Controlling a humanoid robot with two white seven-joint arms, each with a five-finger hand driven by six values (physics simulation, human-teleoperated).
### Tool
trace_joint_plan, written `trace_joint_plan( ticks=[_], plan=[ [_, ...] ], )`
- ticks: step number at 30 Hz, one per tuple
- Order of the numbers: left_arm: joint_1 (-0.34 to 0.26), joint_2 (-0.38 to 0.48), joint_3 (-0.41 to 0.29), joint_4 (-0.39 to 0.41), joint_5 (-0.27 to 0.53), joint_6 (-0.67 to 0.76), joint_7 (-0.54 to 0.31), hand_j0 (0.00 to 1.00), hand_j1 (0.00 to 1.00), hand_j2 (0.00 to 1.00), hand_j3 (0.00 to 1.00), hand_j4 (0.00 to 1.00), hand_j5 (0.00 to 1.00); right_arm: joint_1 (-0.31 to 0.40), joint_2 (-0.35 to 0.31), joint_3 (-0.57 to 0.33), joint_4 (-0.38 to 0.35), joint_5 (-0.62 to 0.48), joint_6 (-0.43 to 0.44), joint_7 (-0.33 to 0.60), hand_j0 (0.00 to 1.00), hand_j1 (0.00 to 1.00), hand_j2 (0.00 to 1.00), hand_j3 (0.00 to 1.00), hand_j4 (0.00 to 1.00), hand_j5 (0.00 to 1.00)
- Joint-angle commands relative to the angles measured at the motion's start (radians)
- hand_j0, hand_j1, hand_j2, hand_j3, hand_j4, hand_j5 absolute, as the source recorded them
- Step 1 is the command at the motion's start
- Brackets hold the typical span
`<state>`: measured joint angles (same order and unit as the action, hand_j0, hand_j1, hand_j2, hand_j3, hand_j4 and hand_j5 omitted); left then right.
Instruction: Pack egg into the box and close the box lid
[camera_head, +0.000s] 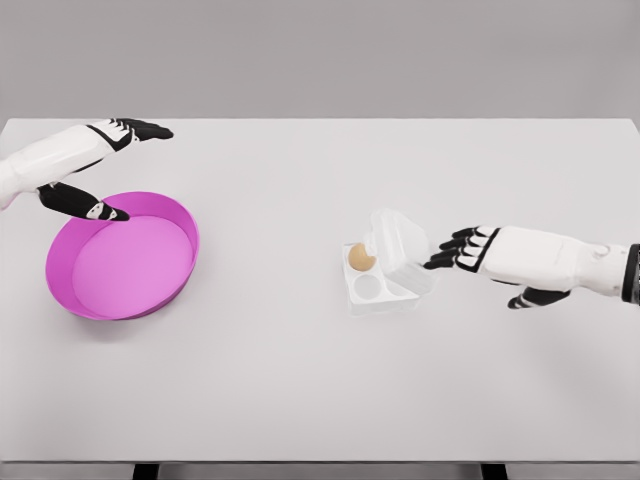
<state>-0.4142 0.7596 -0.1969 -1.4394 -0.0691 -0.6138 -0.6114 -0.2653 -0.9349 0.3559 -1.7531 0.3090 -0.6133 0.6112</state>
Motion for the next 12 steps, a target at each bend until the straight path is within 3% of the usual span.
trace_joint_plan(
  ticks=[1,5,8,12],
  plan=[
    [0.000,0.003,0.001,0.001,0.005,0.003,0.000,1.00,1.00,1.00,1.00,1.00,1.00,-0.002,-0.002,0.017,0.001,-0.008,0.002,0.000,1.00,1.00,1.00,1.00,1.00,1.00],
    [-0.002,0.001,0.001,0.002,0.005,0.003,0.000,1.00,1.00,1.00,1.00,1.00,1.00,-0.009,-0.002,-0.046,0.055,-0.042,0.002,0.000,1.00,1.00,1.00,1.00,1.00,1.00],
    [-0.002,0.003,0.001,0.002,0.005,0.003,0.000,1.00,1.00,1.00,1.00,1.00,1.00,-0.009,-0.004,-0.112,0.195,-0.045,0.002,0.000,1.00,1.00,1.00,1.00,1.00,1.00],
    [-0.002,0.003,-0.001,0.002,0.005,0.003,0.000,1.00,1.00,1.00,1.00,1.00,1.00,-0.006,-0.004,-0.110,0.187,-0.045,0.002,0.000,1.00,1.00,1.00,1.00,1.00,1.00]
  ],
)
